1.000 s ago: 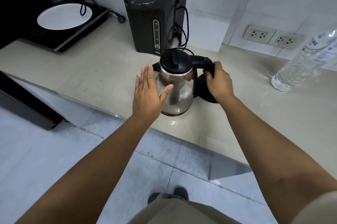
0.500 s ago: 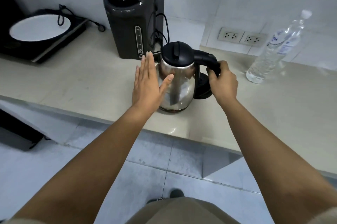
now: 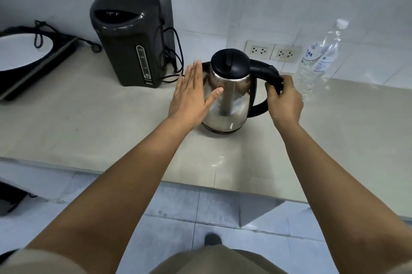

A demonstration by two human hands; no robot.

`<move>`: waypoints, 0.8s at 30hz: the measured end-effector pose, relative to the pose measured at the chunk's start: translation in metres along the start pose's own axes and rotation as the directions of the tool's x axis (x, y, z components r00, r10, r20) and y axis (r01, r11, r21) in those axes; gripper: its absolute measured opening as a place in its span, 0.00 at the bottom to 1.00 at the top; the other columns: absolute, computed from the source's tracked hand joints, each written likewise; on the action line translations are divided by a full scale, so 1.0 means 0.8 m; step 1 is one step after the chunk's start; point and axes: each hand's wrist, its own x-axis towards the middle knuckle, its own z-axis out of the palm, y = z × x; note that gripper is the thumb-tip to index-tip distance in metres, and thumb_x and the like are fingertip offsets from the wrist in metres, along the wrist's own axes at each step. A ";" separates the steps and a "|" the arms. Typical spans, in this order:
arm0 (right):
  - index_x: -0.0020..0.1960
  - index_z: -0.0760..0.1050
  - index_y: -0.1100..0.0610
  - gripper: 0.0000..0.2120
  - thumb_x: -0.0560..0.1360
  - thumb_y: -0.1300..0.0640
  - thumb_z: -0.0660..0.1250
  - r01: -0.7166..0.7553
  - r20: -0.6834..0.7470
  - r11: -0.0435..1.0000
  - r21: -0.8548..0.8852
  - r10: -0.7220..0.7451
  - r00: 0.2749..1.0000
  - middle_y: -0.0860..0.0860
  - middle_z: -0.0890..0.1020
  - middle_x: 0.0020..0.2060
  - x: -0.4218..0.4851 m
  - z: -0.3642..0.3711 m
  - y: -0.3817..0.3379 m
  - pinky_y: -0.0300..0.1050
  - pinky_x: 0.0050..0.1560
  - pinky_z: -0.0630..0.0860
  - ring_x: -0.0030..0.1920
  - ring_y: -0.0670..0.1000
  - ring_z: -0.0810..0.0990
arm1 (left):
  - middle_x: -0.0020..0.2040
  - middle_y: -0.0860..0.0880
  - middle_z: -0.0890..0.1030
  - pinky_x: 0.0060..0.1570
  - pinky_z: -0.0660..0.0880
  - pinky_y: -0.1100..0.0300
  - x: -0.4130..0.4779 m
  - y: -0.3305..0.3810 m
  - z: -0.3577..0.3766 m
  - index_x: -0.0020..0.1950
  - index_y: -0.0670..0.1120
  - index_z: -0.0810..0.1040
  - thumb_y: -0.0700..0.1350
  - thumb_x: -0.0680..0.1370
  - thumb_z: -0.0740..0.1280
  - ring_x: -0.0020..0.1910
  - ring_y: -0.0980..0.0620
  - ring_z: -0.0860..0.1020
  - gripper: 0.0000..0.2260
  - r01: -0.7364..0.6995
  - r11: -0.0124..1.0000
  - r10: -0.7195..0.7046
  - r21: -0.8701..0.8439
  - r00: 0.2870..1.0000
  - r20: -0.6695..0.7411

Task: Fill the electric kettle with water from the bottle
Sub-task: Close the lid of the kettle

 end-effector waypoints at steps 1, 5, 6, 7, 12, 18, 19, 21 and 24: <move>0.60 0.72 0.54 0.14 0.78 0.49 0.62 0.001 -0.006 1.000 -0.005 -0.001 1.000 0.54 0.83 0.50 0.007 0.003 0.004 0.49 0.50 0.72 0.51 0.61 0.79 | 0.80 0.49 0.42 0.76 0.40 0.56 0.008 0.001 0.003 0.79 0.45 0.39 0.65 0.80 0.50 0.78 0.54 0.41 0.38 0.002 1.000 -0.002 0.010 1.000 0.015; 0.60 0.72 0.54 0.14 0.78 0.50 0.62 -0.004 0.006 1.000 -0.013 0.004 1.000 0.55 0.83 0.50 0.033 0.013 0.017 0.48 0.50 0.71 0.51 0.61 0.79 | 0.80 0.50 0.41 0.76 0.39 0.56 0.034 0.005 0.019 0.79 0.45 0.38 0.66 0.79 0.48 0.78 0.54 0.39 0.38 0.028 0.999 -0.031 0.039 0.997 0.075; 0.60 0.72 0.54 0.14 0.77 0.50 0.62 -0.010 0.012 1.000 -0.012 0.010 1.000 0.55 0.83 0.50 0.039 0.017 0.020 0.48 0.50 0.72 0.51 0.61 0.79 | 0.80 0.50 0.41 0.76 0.39 0.56 0.040 0.006 0.023 0.79 0.45 0.38 0.66 0.79 0.48 0.77 0.54 0.39 0.38 0.033 0.998 -0.037 0.045 0.996 0.083; 0.60 0.72 0.54 0.14 0.77 0.50 0.62 -0.015 0.017 1.000 -0.012 0.015 1.000 0.55 0.83 0.50 0.043 0.020 0.023 0.49 0.51 0.73 0.51 0.61 0.79 | 0.80 0.50 0.41 0.76 0.39 0.55 0.045 0.006 0.026 0.79 0.45 0.38 0.66 0.79 0.47 0.78 0.54 0.39 0.37 0.037 0.998 -0.042 0.051 0.995 0.086; 0.60 0.72 0.55 0.13 0.78 0.50 0.62 -0.028 0.041 1.000 -0.013 0.028 0.999 0.55 0.82 0.49 0.055 0.036 0.034 0.47 0.49 0.71 0.50 0.60 0.79 | 0.80 0.49 0.42 0.76 0.41 0.54 0.059 0.003 0.038 0.79 0.45 0.39 0.66 0.79 0.48 0.78 0.54 0.40 0.37 0.062 0.997 -0.066 0.045 0.992 0.104; 0.58 0.72 0.55 0.13 0.77 0.49 0.63 -0.021 0.054 1.000 -0.001 0.021 0.998 0.54 0.82 0.47 0.060 0.049 0.034 0.47 0.47 0.72 0.48 0.60 0.79 | 0.80 0.49 0.44 0.76 0.41 0.55 0.066 -0.001 0.040 0.79 0.45 0.41 0.65 0.79 0.50 0.78 0.55 0.41 0.37 0.074 0.997 -0.073 -0.019 0.995 0.070; 0.58 0.72 0.54 0.13 0.77 0.49 0.63 -0.015 0.054 1.000 -0.001 0.016 0.998 0.54 0.82 0.46 0.059 0.050 0.035 0.47 0.47 0.72 0.48 0.60 0.79 | 0.80 0.49 0.44 0.76 0.41 0.55 0.065 -0.003 0.039 0.80 0.45 0.41 0.65 0.79 0.50 0.78 0.55 0.41 0.37 0.070 0.997 -0.068 -0.023 0.996 0.058; 0.58 0.72 0.54 0.13 0.77 0.49 0.62 -0.006 0.056 1.000 -0.003 0.006 0.998 0.54 0.82 0.46 0.057 0.051 0.037 0.48 0.47 0.73 0.47 0.60 0.79 | 0.80 0.50 0.45 0.76 0.42 0.56 0.061 -0.007 0.039 0.80 0.45 0.42 0.65 0.79 0.50 0.78 0.55 0.41 0.37 0.050 0.998 -0.049 -0.023 0.998 0.041; 0.58 0.71 0.54 0.13 0.77 0.49 0.62 -0.007 0.061 1.000 0.004 0.007 0.998 0.53 0.82 0.47 0.055 0.050 0.039 0.46 0.46 0.71 0.47 0.59 0.79 | 0.80 0.50 0.45 0.76 0.43 0.56 0.055 -0.009 0.039 0.80 0.45 0.42 0.65 0.79 0.50 0.78 0.55 0.42 0.37 0.034 0.999 -0.033 -0.035 0.999 0.032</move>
